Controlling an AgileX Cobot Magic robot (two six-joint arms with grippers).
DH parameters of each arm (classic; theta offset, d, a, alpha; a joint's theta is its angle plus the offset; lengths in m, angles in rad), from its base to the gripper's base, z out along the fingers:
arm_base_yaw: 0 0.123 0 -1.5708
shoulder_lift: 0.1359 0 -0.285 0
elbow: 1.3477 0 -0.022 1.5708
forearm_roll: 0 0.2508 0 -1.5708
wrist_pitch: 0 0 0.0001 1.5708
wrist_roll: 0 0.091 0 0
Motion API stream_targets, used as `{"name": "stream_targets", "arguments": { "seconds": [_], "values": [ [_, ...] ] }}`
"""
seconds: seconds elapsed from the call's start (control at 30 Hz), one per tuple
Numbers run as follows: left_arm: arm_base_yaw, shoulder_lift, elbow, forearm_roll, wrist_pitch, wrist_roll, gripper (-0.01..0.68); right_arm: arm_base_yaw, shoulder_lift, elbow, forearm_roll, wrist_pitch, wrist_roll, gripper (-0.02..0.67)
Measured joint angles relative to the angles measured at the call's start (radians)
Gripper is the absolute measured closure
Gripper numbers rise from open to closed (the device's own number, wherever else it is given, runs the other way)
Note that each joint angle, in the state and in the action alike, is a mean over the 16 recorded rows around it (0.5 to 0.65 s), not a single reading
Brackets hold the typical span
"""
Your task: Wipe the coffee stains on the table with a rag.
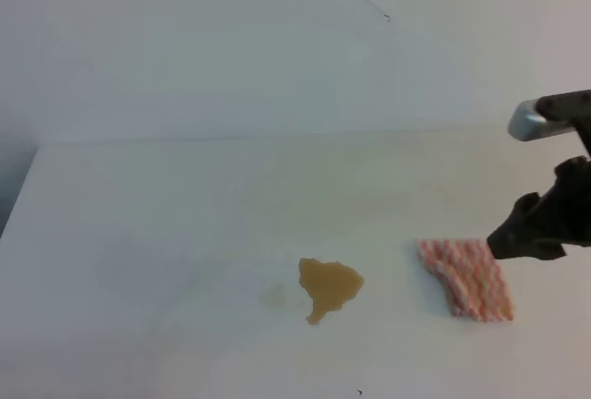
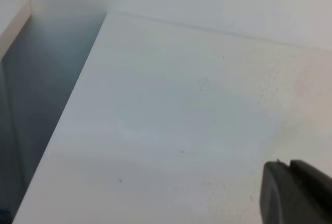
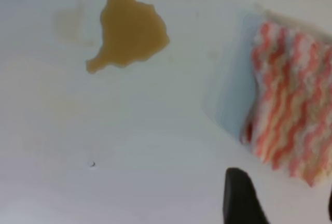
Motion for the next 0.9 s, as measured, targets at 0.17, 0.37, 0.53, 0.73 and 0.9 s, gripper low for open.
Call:
{"name": "stream_targets", "arguments": {
  "seconds": [0.17, 0.37, 0.53, 0.73, 0.9],
  "values": [
    [0.000, 0.000, 0.000, 0.000, 0.000, 0.000, 0.674, 0.054, 0.102, -0.048, -0.076, -0.020, 0.076, 0.300],
    [0.000, 0.000, 0.000, 0.000, 0.000, 0.000, 0.674, 0.094, 0.207, -0.083, -0.165, -0.044, 0.182, 0.297],
    [0.000, 0.002, 0.000, 0.000, 0.001, 0.000, 0.674, 0.100, 0.275, -0.092, -0.201, -0.064, 0.238, 0.299],
    [0.000, 0.003, 0.000, 0.000, 0.001, 0.000, 0.674, 0.100, 0.339, -0.099, -0.183, -0.076, 0.250, 0.300],
    [0.000, 0.000, 0.000, 0.000, 0.001, 0.000, 0.674, 0.100, 0.380, -0.100, -0.170, -0.087, 0.245, 0.299]
  ]
}}
